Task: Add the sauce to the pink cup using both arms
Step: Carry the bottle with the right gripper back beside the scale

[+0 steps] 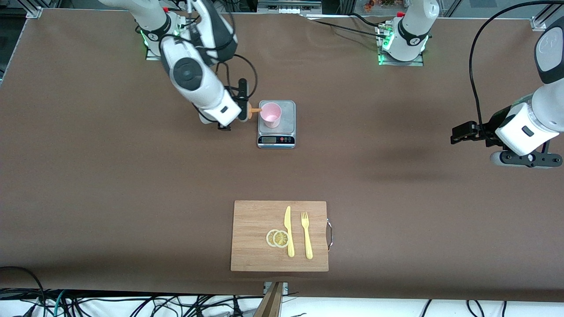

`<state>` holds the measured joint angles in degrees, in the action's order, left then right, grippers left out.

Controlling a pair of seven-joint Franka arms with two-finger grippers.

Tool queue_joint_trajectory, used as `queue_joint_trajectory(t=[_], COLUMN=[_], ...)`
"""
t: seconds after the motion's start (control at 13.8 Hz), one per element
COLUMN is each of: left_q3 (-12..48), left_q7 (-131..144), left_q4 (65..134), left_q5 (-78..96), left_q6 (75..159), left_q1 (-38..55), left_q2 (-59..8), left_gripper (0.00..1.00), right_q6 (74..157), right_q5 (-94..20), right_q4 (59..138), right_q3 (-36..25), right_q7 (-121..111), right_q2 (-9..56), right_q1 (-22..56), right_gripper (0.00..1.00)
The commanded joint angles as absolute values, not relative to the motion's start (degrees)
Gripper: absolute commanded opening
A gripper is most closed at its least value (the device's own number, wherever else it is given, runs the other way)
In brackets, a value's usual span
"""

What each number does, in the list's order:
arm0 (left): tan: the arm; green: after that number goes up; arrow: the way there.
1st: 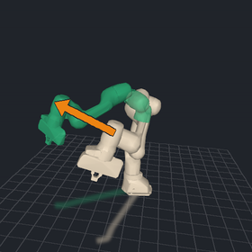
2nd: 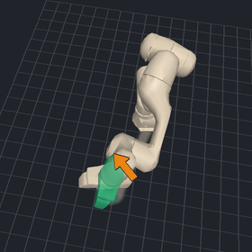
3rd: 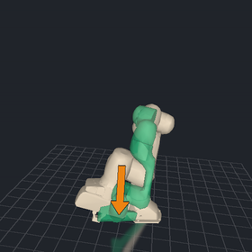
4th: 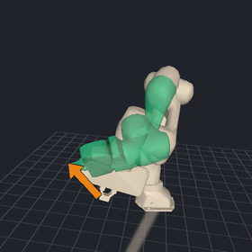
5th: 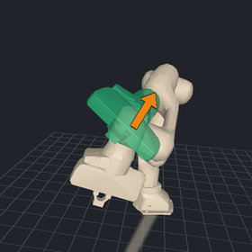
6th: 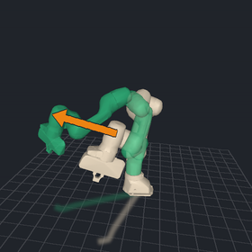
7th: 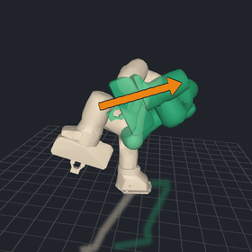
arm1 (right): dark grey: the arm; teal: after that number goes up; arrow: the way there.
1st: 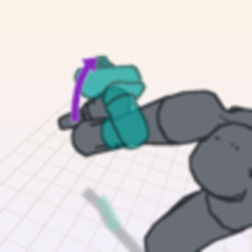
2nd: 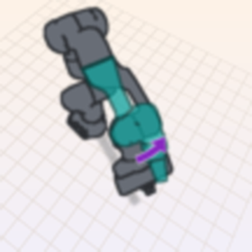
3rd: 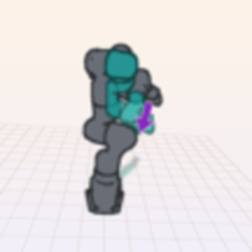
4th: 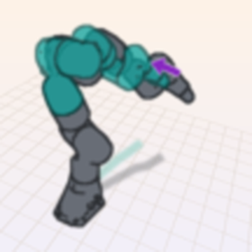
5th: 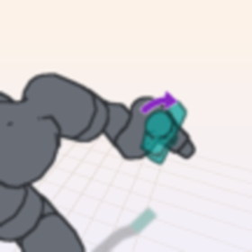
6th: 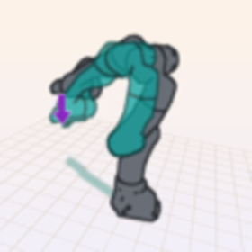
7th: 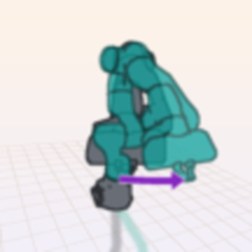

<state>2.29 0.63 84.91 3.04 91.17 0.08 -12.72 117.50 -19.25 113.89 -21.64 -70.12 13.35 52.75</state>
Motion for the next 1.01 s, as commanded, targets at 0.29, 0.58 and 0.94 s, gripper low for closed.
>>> queue_joint_trajectory(t=[0.29, 0.58, 0.94], left_q3=[2.11, 2.11, 2.11], left_q7=[-0.53, -0.53, -0.53], left_q4=[83.14, 83.06, 83.06], left_q5=[4.48, 4.48, 4.48], left_q6=[90.09, 90.09, 90.09], left_q1=[-0.09, -0.09, -0.09], left_q2=[-13.45, -13.45, -13.45], left_gripper=[1.00, 1.00, 1.00], right_q6=[113.39, 102.77, 88.09], right_q5=[-39.61, -49.55, -56.85], right_q4=[115.93, 115.49, 113.91], right_q3=[-28.92, -28.83, -28.83], right_q7=[-95.59, -112.29, -132.50], right_q2=[13.44, 16.86, 26.17], right_q1=[46.52, 35.97, 23.93], right_gripper=[0.04, 0.04, 0.04])
